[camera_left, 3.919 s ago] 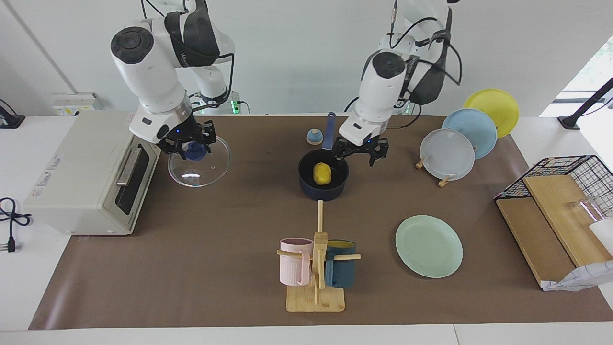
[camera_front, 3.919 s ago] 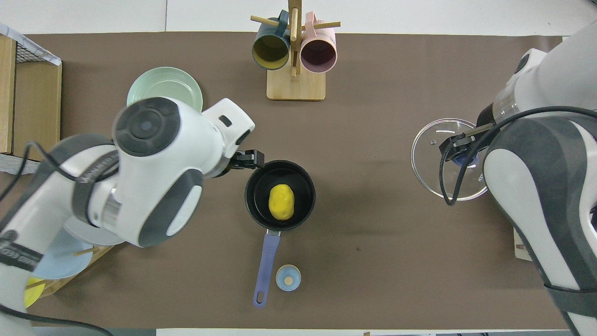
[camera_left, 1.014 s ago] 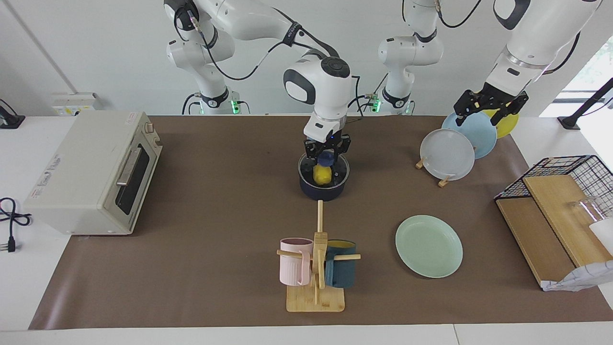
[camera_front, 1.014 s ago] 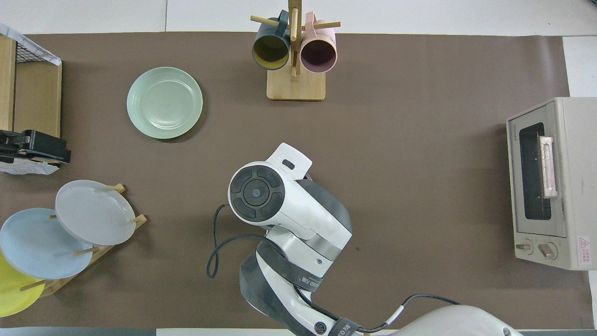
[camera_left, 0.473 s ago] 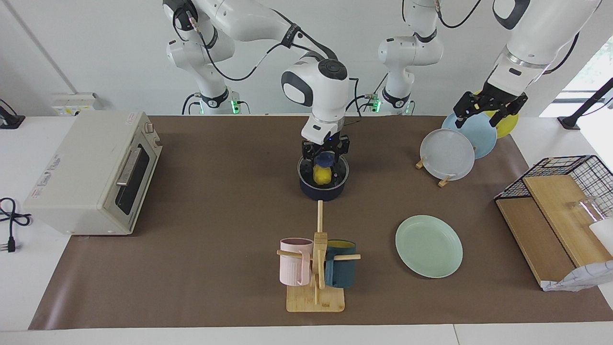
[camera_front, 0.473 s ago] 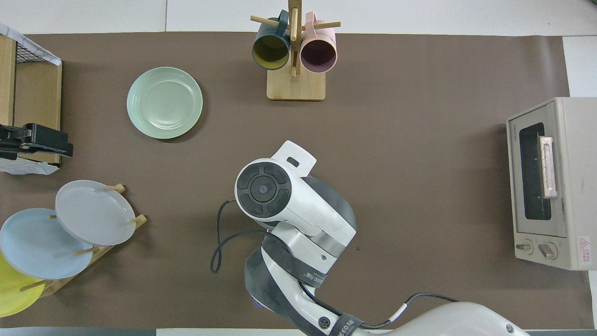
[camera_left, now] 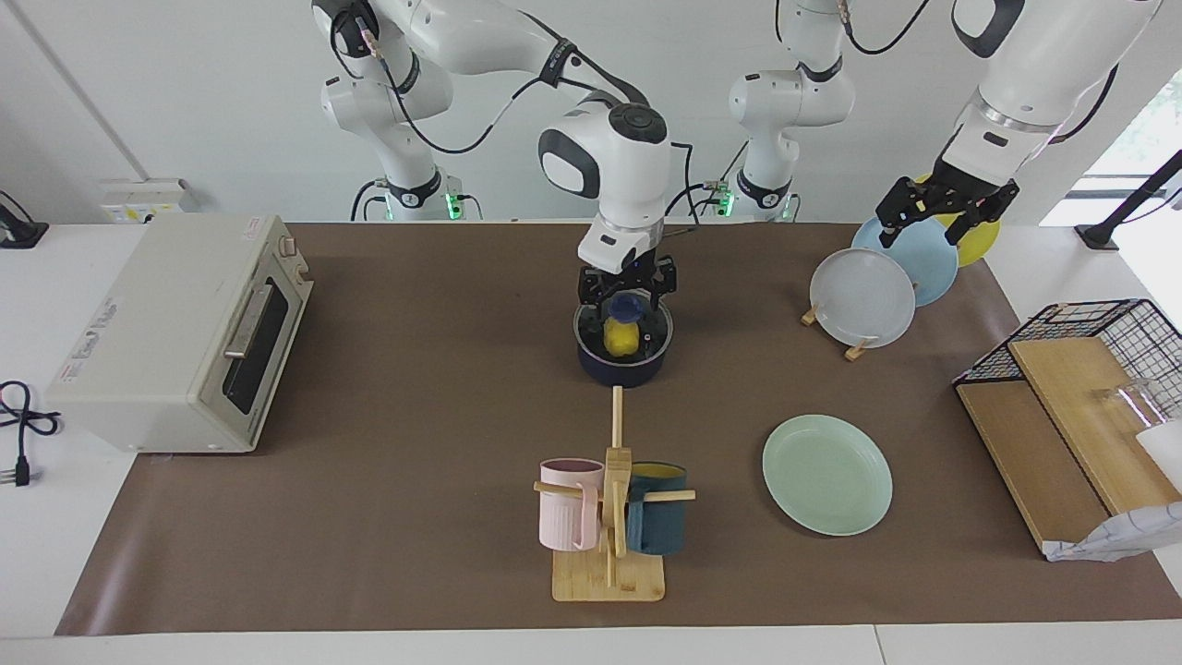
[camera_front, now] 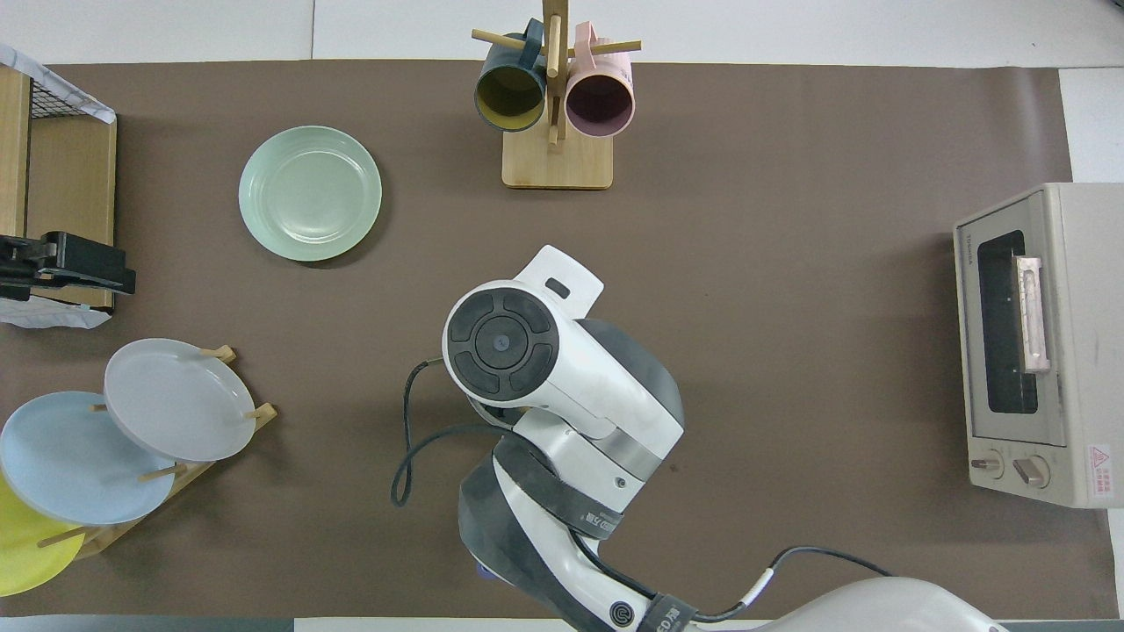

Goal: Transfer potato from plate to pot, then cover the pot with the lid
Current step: 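Release the lid and withdraw the right gripper from the saucepan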

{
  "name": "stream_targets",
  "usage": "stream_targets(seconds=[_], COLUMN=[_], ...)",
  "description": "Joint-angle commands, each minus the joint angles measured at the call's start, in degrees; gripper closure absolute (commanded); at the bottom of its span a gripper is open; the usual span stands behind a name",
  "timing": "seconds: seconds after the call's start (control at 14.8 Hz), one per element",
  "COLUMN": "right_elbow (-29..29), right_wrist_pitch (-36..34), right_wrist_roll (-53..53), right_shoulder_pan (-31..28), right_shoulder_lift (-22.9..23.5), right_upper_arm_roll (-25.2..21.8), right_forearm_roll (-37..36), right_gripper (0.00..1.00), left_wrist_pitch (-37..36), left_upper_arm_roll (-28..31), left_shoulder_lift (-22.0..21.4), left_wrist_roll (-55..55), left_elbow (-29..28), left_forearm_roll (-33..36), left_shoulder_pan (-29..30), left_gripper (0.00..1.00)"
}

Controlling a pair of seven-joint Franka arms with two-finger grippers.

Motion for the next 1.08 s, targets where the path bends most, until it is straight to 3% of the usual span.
stream_targets(seconds=[0.0, 0.2, 0.34, 0.54, 0.68, 1.01], right_elbow=[1.85, 7.91, 11.17, 11.01, 6.82, -3.20], right_wrist_pitch=[-5.58, -16.11, -22.01, -21.51, -21.34, -20.81], right_wrist_roll=[-13.30, -28.51, -32.33, -37.06, -37.26, -37.61], right_shoulder_pan=[-1.53, -1.54, -2.06, -2.50, -2.59, -3.99], right_shoulder_lift=[-4.67, -6.26, -6.18, -6.44, -8.45, -14.42], right_upper_arm_roll=[-8.90, -22.36, -24.84, -29.15, -32.13, -33.82], right_forearm_roll=[7.57, 14.19, 13.32, 10.77, 13.65, 14.37], right_gripper=[0.00, 0.00, 0.00, 0.00, 0.00, 0.00], left_wrist_pitch=[0.92, 1.10, 1.19, 1.27, 1.27, 1.10], left_upper_arm_roll=[-0.99, -0.99, -0.99, -0.99, -0.99, -0.90], left_shoulder_lift=[-0.32, -0.41, -0.76, -0.94, -0.94, -0.94], left_wrist_roll=[-0.31, -0.40, -0.14, -0.58, -0.66, -0.66], left_elbow=[-0.45, -0.80, -1.41, -1.85, -1.85, -1.76], left_forearm_roll=[-0.73, -0.73, -0.73, -0.73, -0.73, -0.73], left_shoulder_pan=[1.18, 1.09, 0.83, 0.92, 0.48, 0.65], left_gripper=[0.00, 0.00, 0.00, 0.00, 0.00, 0.00])
